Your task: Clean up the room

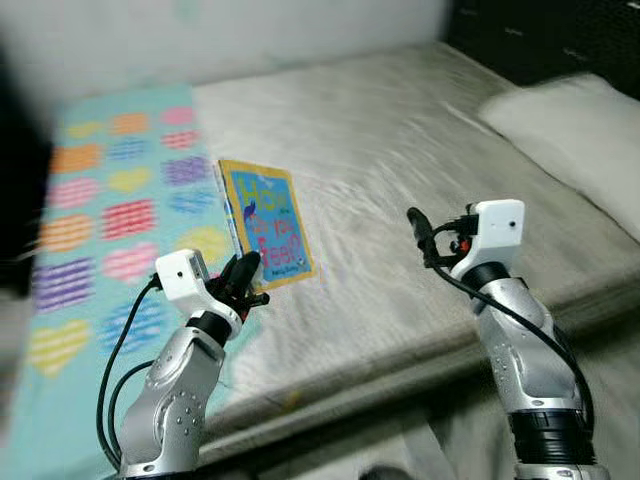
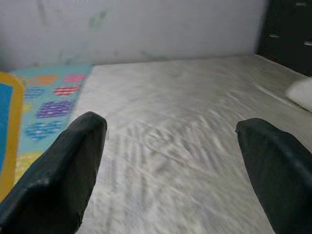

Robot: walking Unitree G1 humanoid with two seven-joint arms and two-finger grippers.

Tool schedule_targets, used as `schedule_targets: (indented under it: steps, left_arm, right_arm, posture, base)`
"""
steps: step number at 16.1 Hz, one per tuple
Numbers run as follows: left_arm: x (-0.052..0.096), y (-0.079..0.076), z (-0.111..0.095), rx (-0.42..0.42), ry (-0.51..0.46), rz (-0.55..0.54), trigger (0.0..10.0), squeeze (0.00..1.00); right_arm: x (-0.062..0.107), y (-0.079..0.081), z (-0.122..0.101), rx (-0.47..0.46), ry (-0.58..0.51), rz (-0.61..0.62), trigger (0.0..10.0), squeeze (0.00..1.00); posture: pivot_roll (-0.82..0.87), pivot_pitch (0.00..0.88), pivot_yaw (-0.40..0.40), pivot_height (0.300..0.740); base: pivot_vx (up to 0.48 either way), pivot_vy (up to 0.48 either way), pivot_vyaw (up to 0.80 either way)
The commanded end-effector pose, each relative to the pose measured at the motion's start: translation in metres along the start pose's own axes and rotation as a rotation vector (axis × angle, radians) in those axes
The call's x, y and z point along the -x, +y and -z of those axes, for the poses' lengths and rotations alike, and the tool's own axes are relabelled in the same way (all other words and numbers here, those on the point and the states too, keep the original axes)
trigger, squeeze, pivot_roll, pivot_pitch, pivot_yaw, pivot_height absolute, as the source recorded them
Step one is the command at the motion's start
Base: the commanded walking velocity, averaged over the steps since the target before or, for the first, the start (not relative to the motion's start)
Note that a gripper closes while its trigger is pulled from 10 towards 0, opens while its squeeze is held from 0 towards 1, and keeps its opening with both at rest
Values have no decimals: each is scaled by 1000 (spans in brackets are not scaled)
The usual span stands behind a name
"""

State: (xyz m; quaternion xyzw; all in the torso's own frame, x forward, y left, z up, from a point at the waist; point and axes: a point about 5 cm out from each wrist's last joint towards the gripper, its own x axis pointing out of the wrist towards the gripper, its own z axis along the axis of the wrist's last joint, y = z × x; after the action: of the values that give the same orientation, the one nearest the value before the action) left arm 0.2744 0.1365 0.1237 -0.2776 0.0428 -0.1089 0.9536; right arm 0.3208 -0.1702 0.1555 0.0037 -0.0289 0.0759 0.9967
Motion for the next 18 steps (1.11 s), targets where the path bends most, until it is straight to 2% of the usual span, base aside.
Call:
schedule_targets:
  steps: [1, 5, 8, 18]
  left_arm:
    - [0, -2, -7, -4, -40, 15, 0, 0]
    - [-1, -2, -7, -9, -42, 10, 0, 0]
    - [0, 0, -7, -19, -41, -4, 0, 0]
    - [-5, -1, -8, -35, -46, 16, 0, 0]
  right_arm:
    - [-2, 4, -3, -4, -14, -11, 10000, 0]
    - [-3, 3, -4, 1, -19, -3, 10000, 0]
    - [-4, -2, 1, 22, 5, 60, 10000, 0]
    - [-10, 1, -5, 28, -33, 40, 10000, 0]
  posture:
    - [-180, 0, 23, 739]
    - [-179, 0, 22, 740]
    - [-171, 0, 23, 740]
    - [-168, 0, 28, 740]
  base:
    - [0, 0, 0]
    - [0, 0, 0]
    - [0, 0, 0]
    - [0, 0, 0]
